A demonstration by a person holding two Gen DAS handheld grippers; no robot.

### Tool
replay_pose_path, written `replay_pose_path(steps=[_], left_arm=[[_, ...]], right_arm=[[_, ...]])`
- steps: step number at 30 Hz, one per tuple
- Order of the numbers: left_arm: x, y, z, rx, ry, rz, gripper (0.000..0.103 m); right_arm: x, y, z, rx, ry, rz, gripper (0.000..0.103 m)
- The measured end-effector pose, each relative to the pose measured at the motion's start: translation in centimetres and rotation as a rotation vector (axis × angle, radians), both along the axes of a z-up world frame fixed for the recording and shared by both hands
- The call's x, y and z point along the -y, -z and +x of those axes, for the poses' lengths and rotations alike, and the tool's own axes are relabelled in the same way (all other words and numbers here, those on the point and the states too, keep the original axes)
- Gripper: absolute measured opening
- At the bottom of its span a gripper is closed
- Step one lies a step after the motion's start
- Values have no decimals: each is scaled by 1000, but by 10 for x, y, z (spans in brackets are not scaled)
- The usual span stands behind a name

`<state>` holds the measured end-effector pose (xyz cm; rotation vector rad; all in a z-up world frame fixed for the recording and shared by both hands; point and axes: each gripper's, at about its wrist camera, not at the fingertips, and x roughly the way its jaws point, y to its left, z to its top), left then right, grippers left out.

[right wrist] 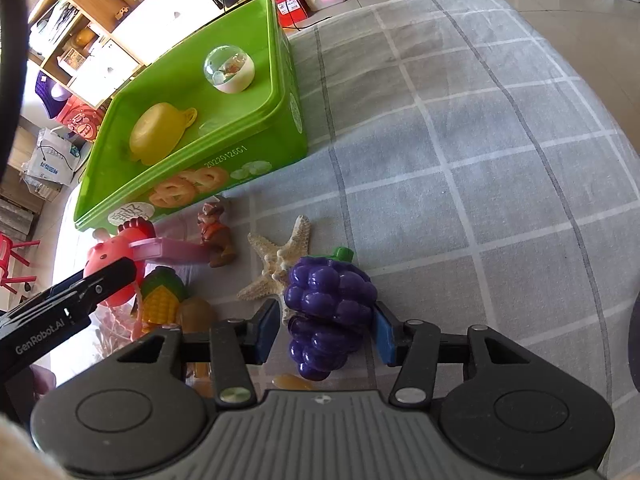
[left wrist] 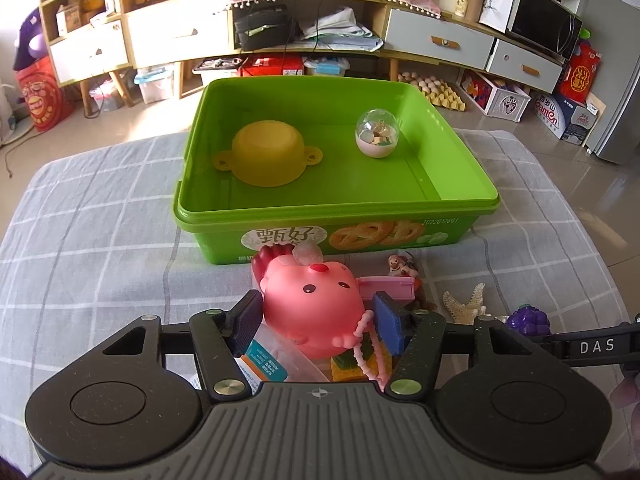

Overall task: Organize rigid objects
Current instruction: 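Close the left tool on the pink pig while the right tool grips the grapes, then lift the pig and grapes into the green bin and open both tools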

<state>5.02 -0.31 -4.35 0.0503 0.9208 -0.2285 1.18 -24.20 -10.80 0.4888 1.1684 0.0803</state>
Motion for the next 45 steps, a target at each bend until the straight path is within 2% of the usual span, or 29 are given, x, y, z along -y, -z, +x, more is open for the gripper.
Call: replay_pose_path(steps=[2, 9, 16, 33, 40, 45], left_arm=[[0, -1, 0, 2, -3, -1, 60], [-2, -4, -1, -3, -14, -18, 59], [-3, -12, -5, 13, -13, -38, 59], [-19, -55, -14, 132, -54, -139, 58], [-31, -59, -5, 198, -82, -207, 58], [-35, -57, 8, 235, -105, -223, 58]], right_arm=[[0, 0, 0, 4, 1, -5, 14], [0, -1, 0, 20, -4, -13, 14], [2, -17, -4, 72, -11, -11, 14], [-2, -65, 6, 199, 36, 53, 14], [-3, -84, 19, 281, 88, 73, 14], [-4, -83, 34, 332, 98, 64, 14]])
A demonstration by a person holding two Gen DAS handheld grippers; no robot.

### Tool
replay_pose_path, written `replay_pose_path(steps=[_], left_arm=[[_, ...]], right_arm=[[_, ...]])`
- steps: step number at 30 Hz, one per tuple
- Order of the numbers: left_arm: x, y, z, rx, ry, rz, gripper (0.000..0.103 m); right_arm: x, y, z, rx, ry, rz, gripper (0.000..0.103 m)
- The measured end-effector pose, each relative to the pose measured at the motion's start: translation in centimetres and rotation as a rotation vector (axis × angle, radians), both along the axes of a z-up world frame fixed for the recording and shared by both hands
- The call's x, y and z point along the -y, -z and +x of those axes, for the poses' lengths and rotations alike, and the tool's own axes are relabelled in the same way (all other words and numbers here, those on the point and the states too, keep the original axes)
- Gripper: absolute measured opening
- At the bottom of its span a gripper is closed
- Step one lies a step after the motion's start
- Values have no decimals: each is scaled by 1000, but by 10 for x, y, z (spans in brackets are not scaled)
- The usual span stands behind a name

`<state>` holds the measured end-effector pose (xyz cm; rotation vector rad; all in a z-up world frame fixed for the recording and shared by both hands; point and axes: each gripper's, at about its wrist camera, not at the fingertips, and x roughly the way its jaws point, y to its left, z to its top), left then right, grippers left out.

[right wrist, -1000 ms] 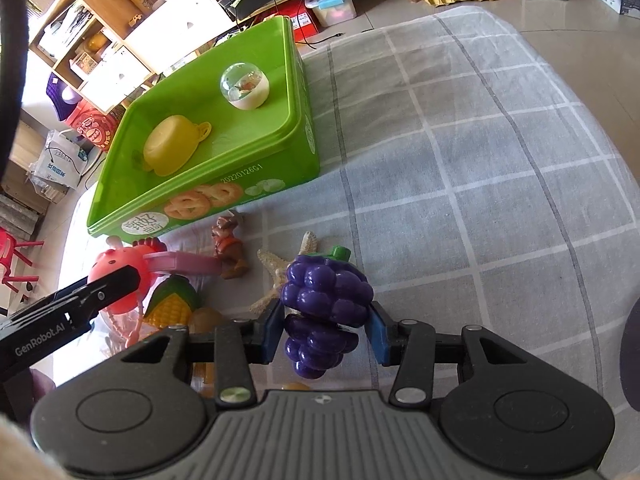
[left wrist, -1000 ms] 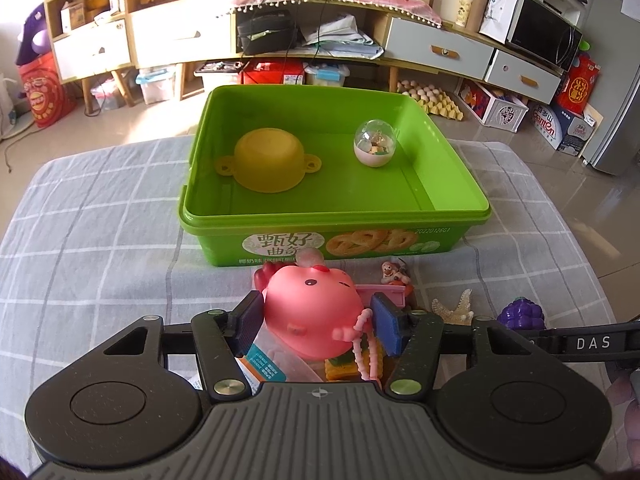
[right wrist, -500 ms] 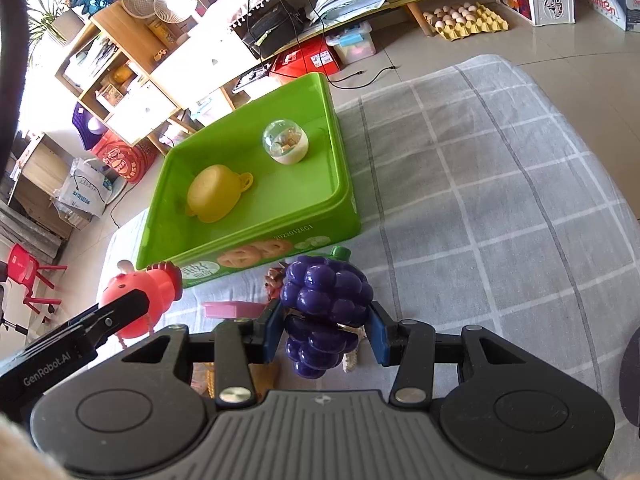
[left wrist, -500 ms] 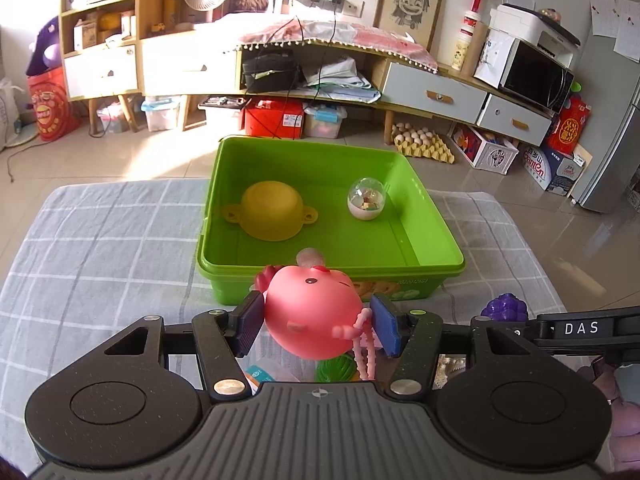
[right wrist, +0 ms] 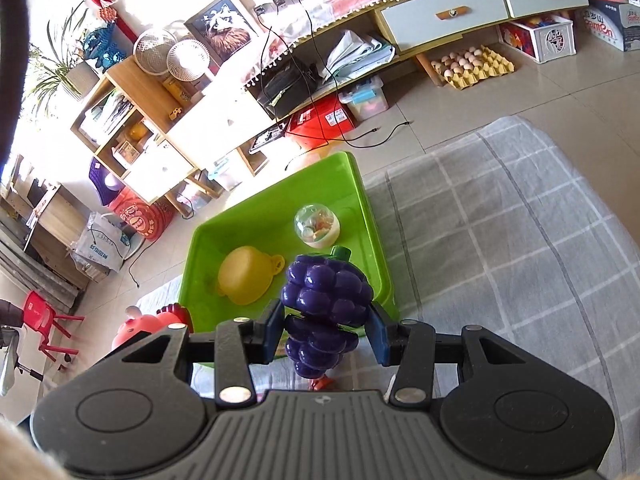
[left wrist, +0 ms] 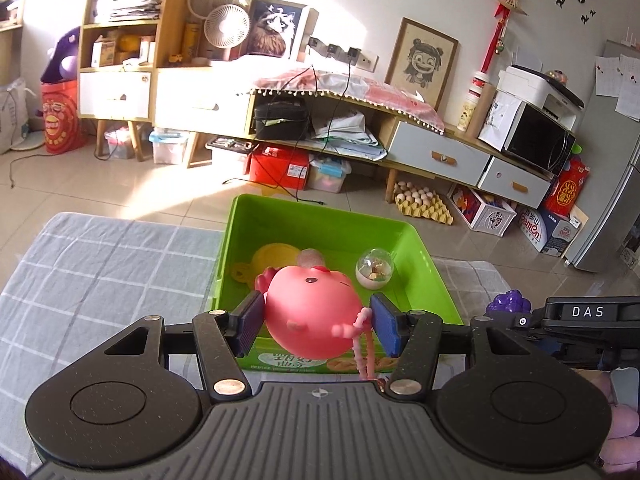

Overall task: Organize rigid objects
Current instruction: 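Lift the pig and grapes into the green bin and open both tools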

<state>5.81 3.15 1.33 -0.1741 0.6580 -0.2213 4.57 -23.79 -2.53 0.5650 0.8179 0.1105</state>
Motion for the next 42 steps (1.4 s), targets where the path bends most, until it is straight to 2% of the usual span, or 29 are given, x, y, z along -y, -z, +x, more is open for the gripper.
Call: replay_pose_path(steps=[8, 12, 18, 25, 29, 33, 37, 42], left_arm=[[-2, 15, 30, -38, 16, -4, 58], [-1, 30, 50, -95, 18, -2, 58], [2, 48, 69, -145, 34, 13, 58], [6, 53, 81, -141, 62, 53, 58], [13, 52, 81, -154, 106, 117, 58], [13, 50, 82, -222, 106, 137, 58], [17, 51, 85, -268, 99, 266, 58], [22, 55, 86, -272, 88, 352, 60]], right_arm=[[-4, 9, 27, 65, -42, 19, 14], [-18, 9, 40, 85, -103, -78, 14], [-28, 22, 61, 68, -161, -136, 14], [-44, 44, 76, 29, -211, -227, 14], [-49, 54, 80, 4, -220, -266, 14], [-54, 56, 78, 11, -239, -309, 14], [-57, 57, 77, 8, -255, -323, 14], [-57, 56, 77, 4, -257, -314, 14]])
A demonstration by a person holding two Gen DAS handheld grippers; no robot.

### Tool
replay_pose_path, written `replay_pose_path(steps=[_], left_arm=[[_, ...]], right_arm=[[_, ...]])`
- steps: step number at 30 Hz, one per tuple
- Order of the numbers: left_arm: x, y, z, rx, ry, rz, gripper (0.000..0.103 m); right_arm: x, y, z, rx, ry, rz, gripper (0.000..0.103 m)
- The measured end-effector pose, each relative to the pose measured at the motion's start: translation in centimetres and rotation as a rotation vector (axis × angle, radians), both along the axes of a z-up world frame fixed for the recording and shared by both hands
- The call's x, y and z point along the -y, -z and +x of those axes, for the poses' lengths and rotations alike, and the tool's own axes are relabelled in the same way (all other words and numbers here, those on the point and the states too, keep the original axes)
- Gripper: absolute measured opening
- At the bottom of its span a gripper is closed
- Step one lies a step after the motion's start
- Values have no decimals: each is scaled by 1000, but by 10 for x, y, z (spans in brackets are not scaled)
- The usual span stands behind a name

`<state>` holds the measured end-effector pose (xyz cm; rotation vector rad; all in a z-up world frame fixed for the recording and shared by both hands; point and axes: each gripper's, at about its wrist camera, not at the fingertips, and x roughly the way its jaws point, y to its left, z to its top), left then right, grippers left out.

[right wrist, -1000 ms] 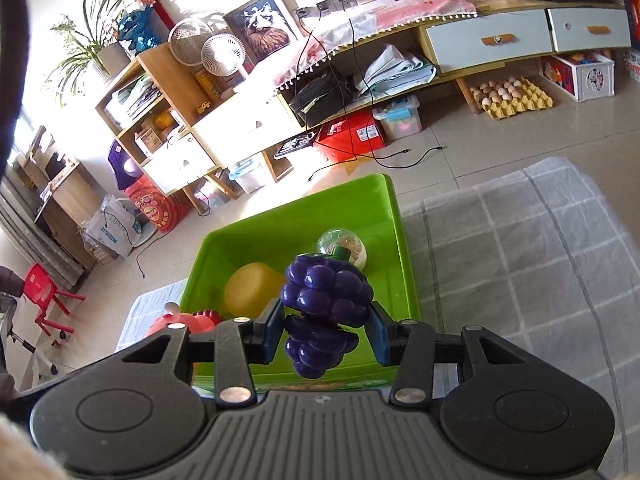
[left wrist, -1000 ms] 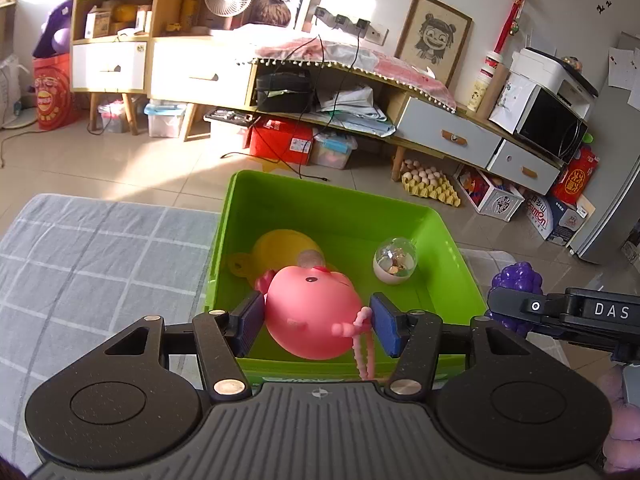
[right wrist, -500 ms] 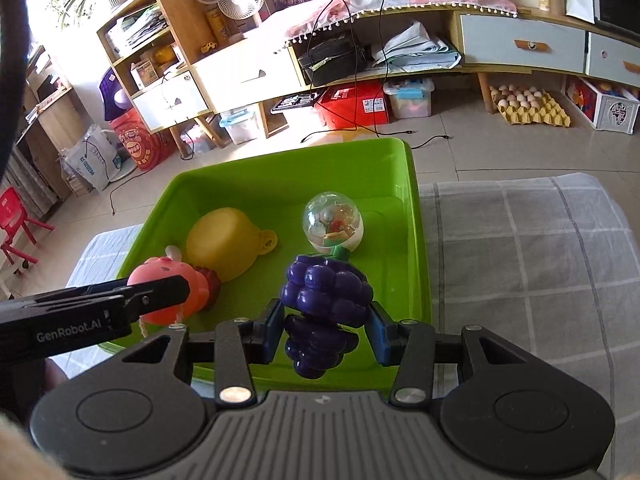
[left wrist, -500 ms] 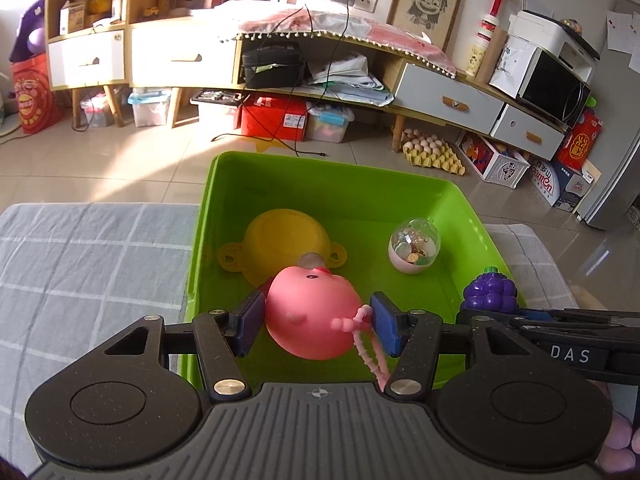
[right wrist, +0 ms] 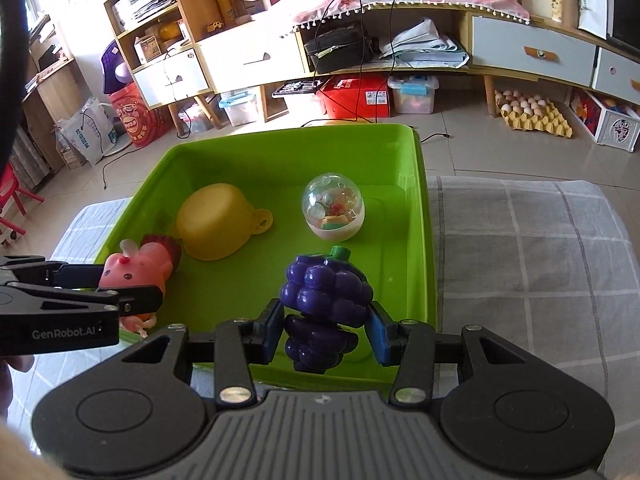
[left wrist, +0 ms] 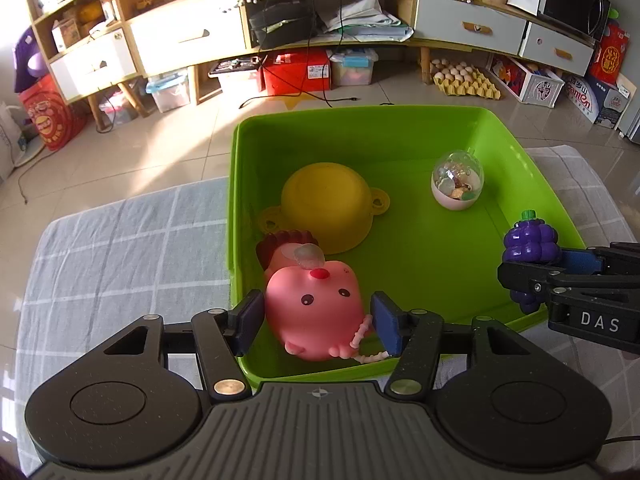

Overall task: Organize rigid objects
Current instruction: 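Lift the pig and grapes into the green bin and open both tools, then move the left tool to the orange lid while the right tool reaches the tan hand toy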

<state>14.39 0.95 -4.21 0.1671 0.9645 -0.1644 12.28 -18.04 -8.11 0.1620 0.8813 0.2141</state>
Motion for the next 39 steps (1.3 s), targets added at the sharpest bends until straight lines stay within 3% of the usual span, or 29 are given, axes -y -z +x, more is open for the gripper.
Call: replay_pose_path(steps=[3, 6, 11, 18, 29, 39], left_arm=[[6, 3, 0, 12, 19, 45, 61], [5, 3, 0, 26, 31, 21, 67], [2, -2, -9, 96, 43, -53, 83], [5, -14, -16, 172, 48, -93, 98], [0, -34, -43, 191, 41, -132, 98], [-14, -50, -82, 216, 27, -178, 98]], right_arm=[[0, -1, 2, -6, 0, 5, 14], [3, 0, 2, -8, 2, 13, 15], [8, -4, 1, -1, -2, 59, 33], [17, -19, -4, 16, 20, 108, 46], [28, -44, -37, 24, 8, 123, 57], [35, -55, -77, 15, -36, 109, 59]])
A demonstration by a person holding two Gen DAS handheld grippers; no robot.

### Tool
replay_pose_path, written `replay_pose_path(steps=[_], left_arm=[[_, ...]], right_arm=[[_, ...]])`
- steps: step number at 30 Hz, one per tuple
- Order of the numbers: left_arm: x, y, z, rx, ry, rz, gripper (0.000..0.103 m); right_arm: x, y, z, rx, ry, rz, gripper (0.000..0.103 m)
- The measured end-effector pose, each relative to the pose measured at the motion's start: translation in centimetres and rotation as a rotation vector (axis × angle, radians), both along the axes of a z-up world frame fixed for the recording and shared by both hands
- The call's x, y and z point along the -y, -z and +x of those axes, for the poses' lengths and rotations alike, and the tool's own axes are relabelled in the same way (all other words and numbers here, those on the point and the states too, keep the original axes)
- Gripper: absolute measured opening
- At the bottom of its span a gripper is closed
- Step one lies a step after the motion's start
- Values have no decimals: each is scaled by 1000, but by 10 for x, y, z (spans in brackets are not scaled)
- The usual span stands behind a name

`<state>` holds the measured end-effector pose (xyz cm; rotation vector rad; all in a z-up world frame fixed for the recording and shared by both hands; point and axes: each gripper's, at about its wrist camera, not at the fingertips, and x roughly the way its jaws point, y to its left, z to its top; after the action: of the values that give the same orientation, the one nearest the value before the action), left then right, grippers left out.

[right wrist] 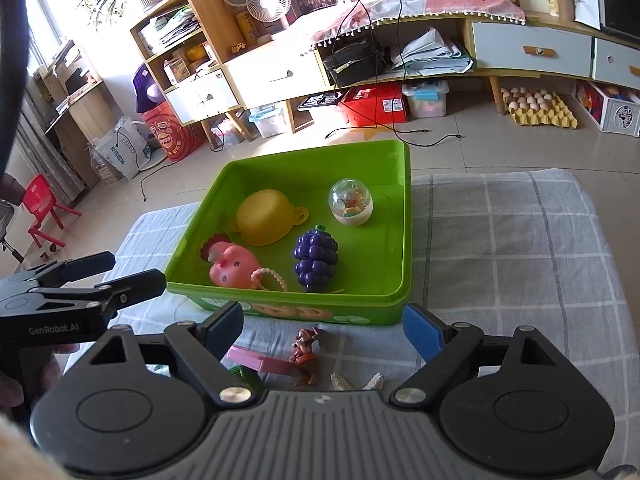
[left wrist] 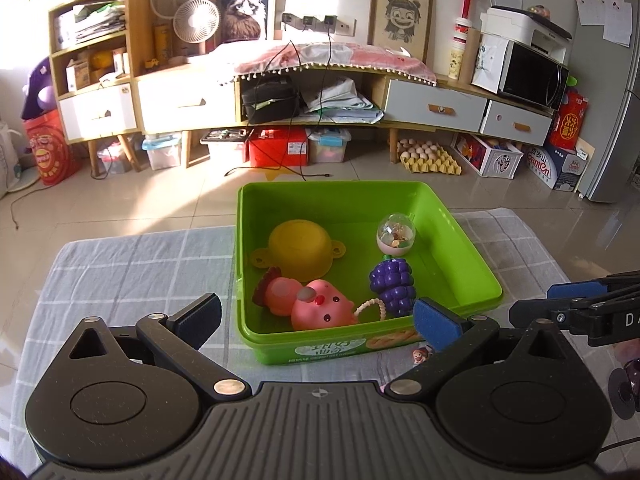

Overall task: Organize rigid objects
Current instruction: 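Move the left tool to the orange lid while the right tool reaches the tan hand toy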

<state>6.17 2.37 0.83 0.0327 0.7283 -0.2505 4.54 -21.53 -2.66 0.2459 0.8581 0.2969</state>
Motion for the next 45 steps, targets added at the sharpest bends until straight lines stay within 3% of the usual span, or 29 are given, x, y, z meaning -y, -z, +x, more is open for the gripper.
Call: replay_pose_path(steps=[6, 16, 25, 31, 41, 45], left_arm=[[2, 6, -24, -13, 30, 6, 98], [6, 35, -66, 20, 107, 54, 98], [13, 50, -112, 66, 270, 59, 98], [16, 67, -142, 103, 373, 21, 98], [19, 104, -154, 76, 429, 39, 98], [25, 116, -155, 85, 438, 83, 98]], right_arm=[[3, 4, -26, 19, -31, 1, 61], [8, 36, -59, 69, -128, -14, 65], [17, 62, -95, 99, -208, -47, 65], [18, 82, -115, 107, -257, -104, 65], [17, 110, -139, 126, -323, -139, 65], [14, 118, -146, 163, -342, -166, 68]])
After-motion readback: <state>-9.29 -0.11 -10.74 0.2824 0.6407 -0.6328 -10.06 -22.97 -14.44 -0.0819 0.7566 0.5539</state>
